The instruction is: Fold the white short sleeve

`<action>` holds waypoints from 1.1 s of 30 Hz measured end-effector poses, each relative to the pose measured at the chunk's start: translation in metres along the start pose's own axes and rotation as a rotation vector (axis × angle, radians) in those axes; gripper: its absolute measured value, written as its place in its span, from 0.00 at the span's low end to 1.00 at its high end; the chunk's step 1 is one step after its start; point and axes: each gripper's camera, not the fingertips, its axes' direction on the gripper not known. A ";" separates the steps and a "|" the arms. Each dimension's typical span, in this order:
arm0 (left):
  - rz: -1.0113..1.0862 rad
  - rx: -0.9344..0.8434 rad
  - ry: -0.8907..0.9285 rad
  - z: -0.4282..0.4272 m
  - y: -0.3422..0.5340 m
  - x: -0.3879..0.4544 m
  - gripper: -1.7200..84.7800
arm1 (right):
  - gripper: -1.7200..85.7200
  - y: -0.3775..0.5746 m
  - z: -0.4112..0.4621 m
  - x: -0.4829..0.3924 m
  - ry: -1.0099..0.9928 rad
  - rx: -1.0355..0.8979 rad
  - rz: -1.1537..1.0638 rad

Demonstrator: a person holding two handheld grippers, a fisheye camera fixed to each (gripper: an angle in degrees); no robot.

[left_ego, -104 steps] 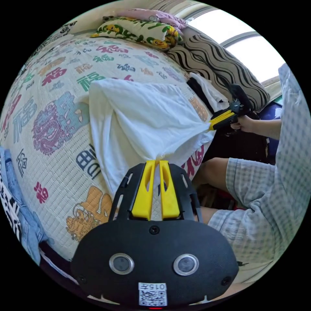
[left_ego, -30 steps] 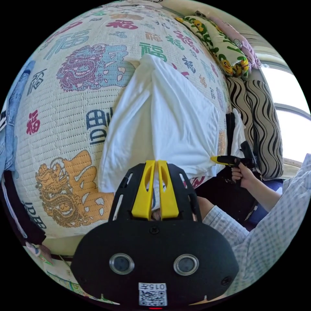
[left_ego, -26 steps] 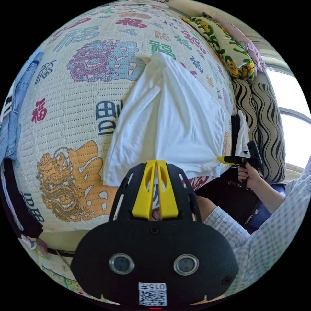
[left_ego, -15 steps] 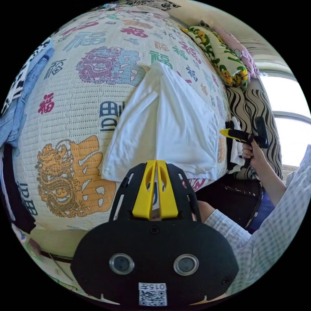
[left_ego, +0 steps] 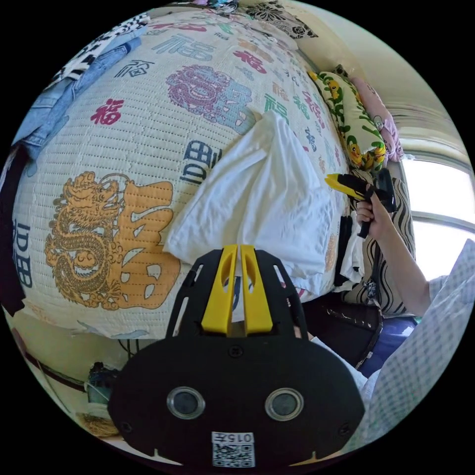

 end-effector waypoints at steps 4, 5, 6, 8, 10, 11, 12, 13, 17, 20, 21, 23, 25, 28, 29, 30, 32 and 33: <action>-0.025 0.065 -0.074 -0.019 0.022 -0.004 0.06 | 0.13 -0.050 0.001 -0.061 0.086 -0.008 -0.203; -0.029 0.074 -0.098 -0.020 0.024 -0.006 0.07 | 0.14 -0.066 0.009 -0.080 0.127 -0.037 -0.262; -0.038 0.099 -0.147 -0.023 0.028 -0.009 0.08 | 0.14 -0.074 0.014 -0.089 0.141 -0.054 -0.291; -0.050 0.127 -0.175 -0.022 0.031 -0.014 0.09 | 0.14 -0.104 0.038 -0.121 0.201 -0.127 -0.373; -0.061 0.109 -0.152 -0.012 0.030 -0.021 0.10 | 0.14 -0.123 0.058 -0.139 0.234 -0.204 -0.414; -0.062 0.098 -0.142 -0.008 0.030 -0.023 0.10 | 0.14 -0.134 0.073 -0.149 0.266 -0.269 -0.438; -0.063 0.082 -0.130 -0.001 0.031 -0.025 0.10 | 0.14 -0.138 0.080 -0.154 0.286 -0.300 -0.452; -0.062 0.068 -0.128 0.005 0.033 -0.026 0.10 | 0.14 -0.144 0.094 -0.161 0.332 -0.372 -0.477; -0.038 0.080 -0.129 0.009 0.043 -0.024 0.05 | 0.07 -0.154 0.134 -0.168 0.502 -0.602 -0.530; -0.017 0.072 -0.068 0.007 0.051 -0.023 0.03 | 0.02 -0.158 0.129 -0.175 0.506 -0.613 -0.587; 0.011 0.083 -0.070 0.004 0.056 -0.018 0.02 | 0.02 -0.159 0.126 -0.175 0.496 -0.607 -0.588; 0.057 0.099 -0.067 -0.003 0.064 -0.008 0.02 | 0.01 -0.160 0.104 -0.174 0.421 -0.547 -0.576; 0.115 0.147 0.021 -0.016 0.079 0.011 0.02 | 0.01 -0.157 0.077 -0.169 0.322 -0.474 -0.559; 0.269 0.165 0.097 -0.033 0.100 0.057 0.02 | 0.01 -0.140 0.022 -0.149 0.116 -0.347 -0.549; 0.307 0.159 0.099 -0.035 0.105 0.068 0.02 | 0.01 -0.129 0.000 -0.137 0.019 -0.308 -0.567; 0.368 0.146 0.097 -0.037 0.113 0.091 0.02 | 0.01 -0.123 -0.011 -0.130 -0.025 -0.287 -0.577; 0.446 0.130 0.119 -0.035 0.124 0.123 0.02 | 0.01 -0.094 -0.053 -0.097 -0.157 -0.205 -0.599; 0.485 0.111 0.139 -0.030 0.129 0.142 0.02 | 0.01 -0.087 -0.062 -0.087 -0.176 -0.187 -0.595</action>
